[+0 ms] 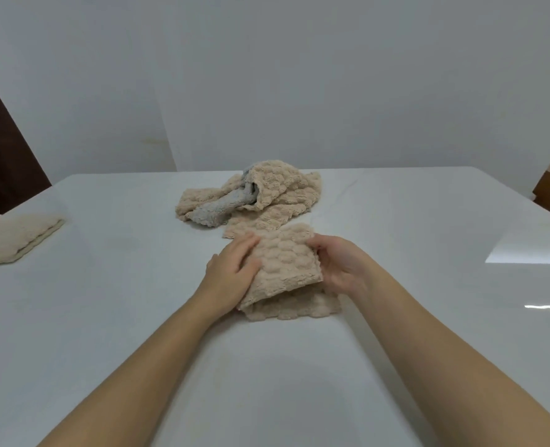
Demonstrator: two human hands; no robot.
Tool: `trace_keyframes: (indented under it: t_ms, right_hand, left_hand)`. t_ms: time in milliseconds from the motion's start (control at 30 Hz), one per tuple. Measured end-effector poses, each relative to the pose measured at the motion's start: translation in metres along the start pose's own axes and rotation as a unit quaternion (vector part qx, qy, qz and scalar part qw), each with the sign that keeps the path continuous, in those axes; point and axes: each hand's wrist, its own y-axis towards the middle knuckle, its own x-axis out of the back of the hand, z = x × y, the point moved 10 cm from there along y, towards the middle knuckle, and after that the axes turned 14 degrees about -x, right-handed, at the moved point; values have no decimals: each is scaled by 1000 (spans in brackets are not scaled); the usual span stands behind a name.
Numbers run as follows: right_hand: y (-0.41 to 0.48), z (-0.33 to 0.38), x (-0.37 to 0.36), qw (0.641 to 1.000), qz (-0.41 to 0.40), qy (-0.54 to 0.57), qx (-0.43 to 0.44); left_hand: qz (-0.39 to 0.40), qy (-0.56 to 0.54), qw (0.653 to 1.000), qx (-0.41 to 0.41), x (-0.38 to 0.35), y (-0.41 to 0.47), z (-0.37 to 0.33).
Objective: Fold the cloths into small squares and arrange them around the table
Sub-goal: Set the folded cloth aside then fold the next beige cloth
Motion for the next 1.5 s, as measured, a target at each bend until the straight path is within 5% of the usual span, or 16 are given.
trace_keyframes:
  t_ms: [133,267,567,767,867,967,1100,1267,1500]
  right_hand:
    - [2,5,12,997,-43,-71,-5]
    - [5,24,34,963,-144,-212,78]
    - [-19,50,40,778,-344,-466,243]
    - [-26,53,21,633,-395,-613,262]
    - [-5,34,-1,591,-327,-700,230]
    - [20,1,4,555,-261,-779,130]
    - [15,5,6,544,-198,-803,141]
    - [7,14,3,581,-208,-774,140]
    - [24,-8,-1,529,-270,-793,133]
  left_hand:
    - [104,92,990,-23,-27,1,-5]
    - [166,175,970,-19,-42,6,-14]
    - [198,293,935,-10,-53,9,-20]
    - [62,147,987,17,-16,30,-17]
    - [17,-14,998,53,-6,42,9]
    - [22,-52,997,55,-8,43,22]
    - [9,-89,995,48,3,29,22]
    - [71,-113,990,49,10,-13,10]
    - [131,-236,958,100,-2,-38,-3]
